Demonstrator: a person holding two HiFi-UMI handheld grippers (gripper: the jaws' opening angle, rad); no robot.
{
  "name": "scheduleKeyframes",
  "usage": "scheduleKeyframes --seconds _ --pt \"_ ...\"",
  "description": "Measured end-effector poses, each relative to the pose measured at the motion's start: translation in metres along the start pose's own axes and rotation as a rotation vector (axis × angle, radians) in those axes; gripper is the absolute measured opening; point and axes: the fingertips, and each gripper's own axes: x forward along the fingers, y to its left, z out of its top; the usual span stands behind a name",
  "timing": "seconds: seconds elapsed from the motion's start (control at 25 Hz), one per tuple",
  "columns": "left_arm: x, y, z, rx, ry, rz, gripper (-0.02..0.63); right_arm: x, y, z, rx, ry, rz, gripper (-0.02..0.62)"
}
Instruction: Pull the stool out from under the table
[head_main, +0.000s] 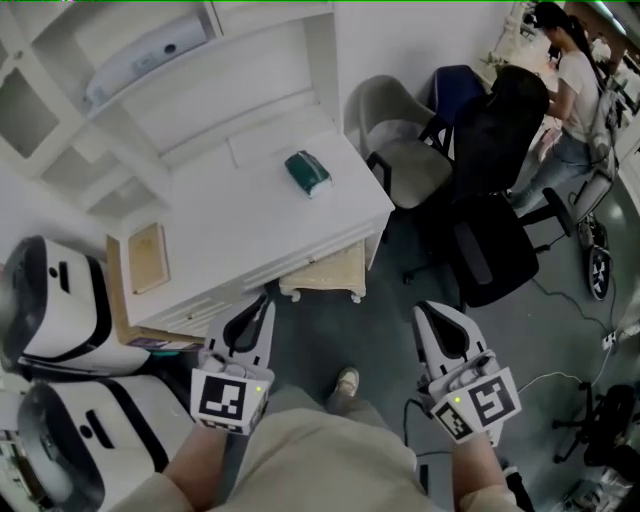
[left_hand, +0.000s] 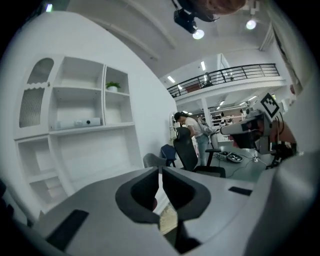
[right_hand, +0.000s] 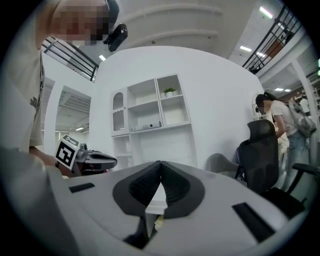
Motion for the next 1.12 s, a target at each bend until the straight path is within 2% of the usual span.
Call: scheduleKeyframes --seconds 0.16,0.24,0.36,0.56,0.84,1.12 --pt "0.029 0.011 -0.035 -0.14 0.073 0.01 0.04 0.025 -0.036 -0.028 0.058 0.043 -0.007 0.023" --pt "0.042 0.017 -0.05 -0.185 0.096 0.019 0.051 0.038 -0.051 -0.044 0.077 0.075 -0.011 0.033" --pt "0.063 0.019 -0.076 -0.206 0.141 0.01 0.172 0.058 -0.068 -0.07 0.116 0.125 -0.01 0.126" --pt "0.096 0.021 -0.131 -0.251 0.227 -0.011 0.246 0.092 -0.09 -0.115 0.177 0.197 -0.029 0.22" --pt "0.131 0.055 -0.225 -0.403 0.296 0.029 0.258 0.142 -0.105 -0.197 0.183 0.307 -0.057 0.266" --pt "0.159 0.058 -0.32 -0.44 0.38 -0.015 0.267 0.183 -0.112 -0.285 0.211 0.369 -0.077 0.286"
